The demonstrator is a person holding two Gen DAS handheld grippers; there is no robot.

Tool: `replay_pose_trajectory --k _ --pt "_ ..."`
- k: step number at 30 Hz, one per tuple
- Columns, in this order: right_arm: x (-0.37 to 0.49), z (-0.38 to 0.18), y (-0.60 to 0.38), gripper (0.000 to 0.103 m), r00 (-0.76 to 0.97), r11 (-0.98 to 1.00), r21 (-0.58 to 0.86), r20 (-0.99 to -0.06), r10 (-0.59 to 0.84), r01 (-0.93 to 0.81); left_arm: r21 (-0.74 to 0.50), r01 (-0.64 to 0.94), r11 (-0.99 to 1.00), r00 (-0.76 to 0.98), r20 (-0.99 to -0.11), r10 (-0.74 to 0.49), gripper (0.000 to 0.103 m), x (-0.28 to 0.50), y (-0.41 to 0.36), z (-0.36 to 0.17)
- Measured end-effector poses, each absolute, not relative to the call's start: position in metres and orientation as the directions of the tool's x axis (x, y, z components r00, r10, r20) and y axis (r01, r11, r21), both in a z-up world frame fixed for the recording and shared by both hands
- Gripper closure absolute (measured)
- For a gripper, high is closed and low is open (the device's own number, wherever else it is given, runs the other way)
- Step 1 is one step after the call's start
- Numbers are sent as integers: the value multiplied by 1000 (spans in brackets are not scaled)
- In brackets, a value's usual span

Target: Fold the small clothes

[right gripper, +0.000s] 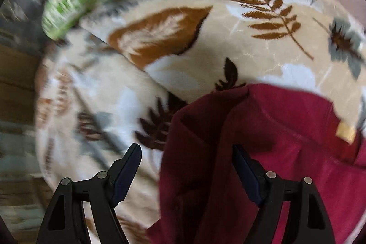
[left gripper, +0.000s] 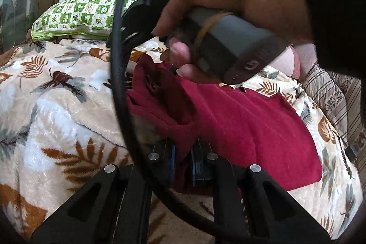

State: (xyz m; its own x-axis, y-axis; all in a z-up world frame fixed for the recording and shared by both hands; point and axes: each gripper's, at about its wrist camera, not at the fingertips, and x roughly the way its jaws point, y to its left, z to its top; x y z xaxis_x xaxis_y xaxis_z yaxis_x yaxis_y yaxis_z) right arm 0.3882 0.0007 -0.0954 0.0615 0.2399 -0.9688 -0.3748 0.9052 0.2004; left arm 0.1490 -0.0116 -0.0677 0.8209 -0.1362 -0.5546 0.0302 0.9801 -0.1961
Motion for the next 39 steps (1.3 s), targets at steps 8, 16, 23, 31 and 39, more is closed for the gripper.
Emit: replay_pose_trajectory --k 8,16,23,31,39 --pt "376 -66 -49 88 213 919 152 -947 241 -365 -149 114 982 849 -498 -174 94 137 -28 -56" --pt "355 3 -193 89 317 920 259 -881 350 -294 -54 330 942 848 -421 -321 94 113 -100 -6" --pt "336 11 -310 89 321 941 276 -889 327 -197 -17 469 883 767 -488 -417 94 110 -191 -7" --pt "334 -44 -365 88 324 955 270 -898 297 -126 13 526 850 649 -653 -391 92 118 -251 -53" --pt "313 -45 -406 78 509 946 323 -809 295 -35 -183 610 771 414 -756 -506 89 106 -220 -64"
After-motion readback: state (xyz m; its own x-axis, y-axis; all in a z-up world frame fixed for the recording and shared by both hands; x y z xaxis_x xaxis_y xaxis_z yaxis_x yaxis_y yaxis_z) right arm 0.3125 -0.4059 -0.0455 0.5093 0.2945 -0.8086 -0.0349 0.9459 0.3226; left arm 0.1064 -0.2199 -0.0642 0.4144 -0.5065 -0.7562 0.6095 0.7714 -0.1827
